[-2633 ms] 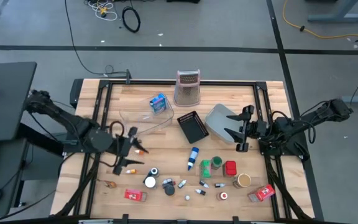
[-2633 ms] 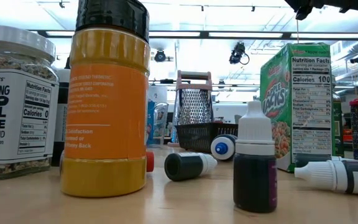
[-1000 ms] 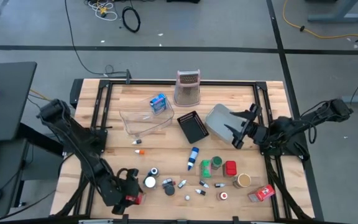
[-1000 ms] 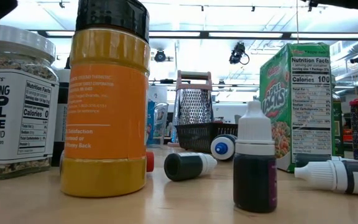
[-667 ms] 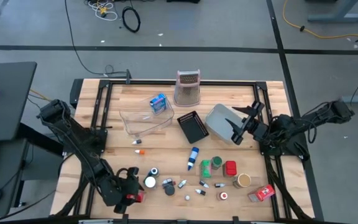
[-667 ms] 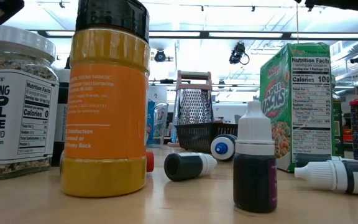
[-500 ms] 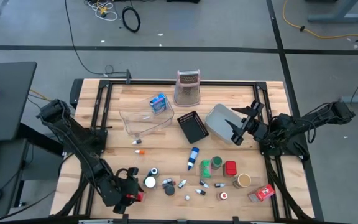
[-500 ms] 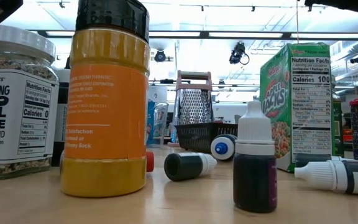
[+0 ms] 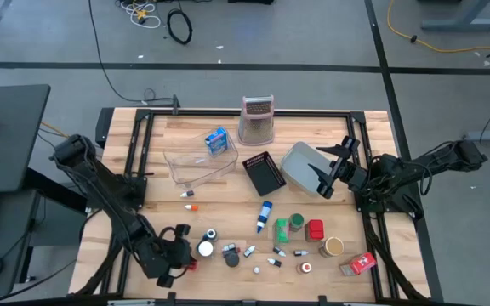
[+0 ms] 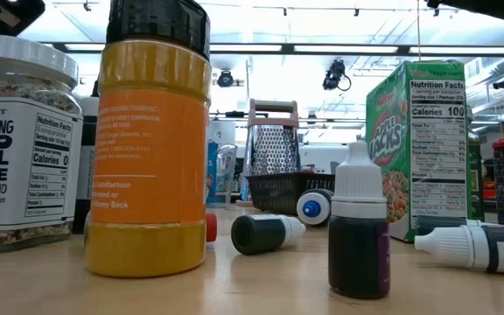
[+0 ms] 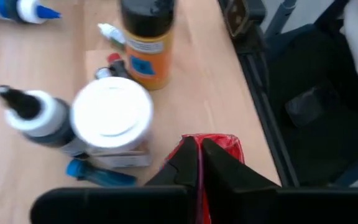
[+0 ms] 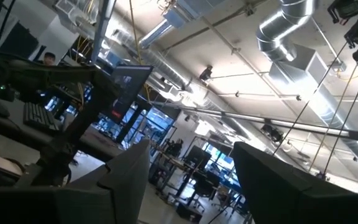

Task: Pick & Place Kitchen Items
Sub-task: Put the red cereal box into the transparent bin

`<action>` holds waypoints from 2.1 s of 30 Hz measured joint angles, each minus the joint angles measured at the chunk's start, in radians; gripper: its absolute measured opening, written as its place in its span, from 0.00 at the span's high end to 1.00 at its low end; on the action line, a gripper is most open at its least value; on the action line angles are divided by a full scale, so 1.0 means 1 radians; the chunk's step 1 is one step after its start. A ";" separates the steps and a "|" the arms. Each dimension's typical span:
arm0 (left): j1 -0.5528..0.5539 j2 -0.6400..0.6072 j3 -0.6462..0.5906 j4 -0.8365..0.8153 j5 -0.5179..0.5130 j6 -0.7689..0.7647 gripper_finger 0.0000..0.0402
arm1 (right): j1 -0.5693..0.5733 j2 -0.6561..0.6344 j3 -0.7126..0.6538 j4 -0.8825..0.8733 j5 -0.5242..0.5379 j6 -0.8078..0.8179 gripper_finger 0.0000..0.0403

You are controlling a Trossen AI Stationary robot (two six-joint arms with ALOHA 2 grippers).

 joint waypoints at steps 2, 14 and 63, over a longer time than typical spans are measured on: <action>0.008 -0.030 -0.002 -0.006 0.002 -0.007 0.98 | 0.000 0.000 0.000 0.000 -0.001 0.000 0.41; 0.065 -0.352 0.000 -0.149 -0.047 0.030 0.98 | 0.000 0.000 0.000 0.001 -0.052 0.000 0.41; 1.302 -0.434 0.003 -0.362 0.342 0.581 0.96 | -0.153 0.505 0.488 -0.701 -0.128 0.505 0.41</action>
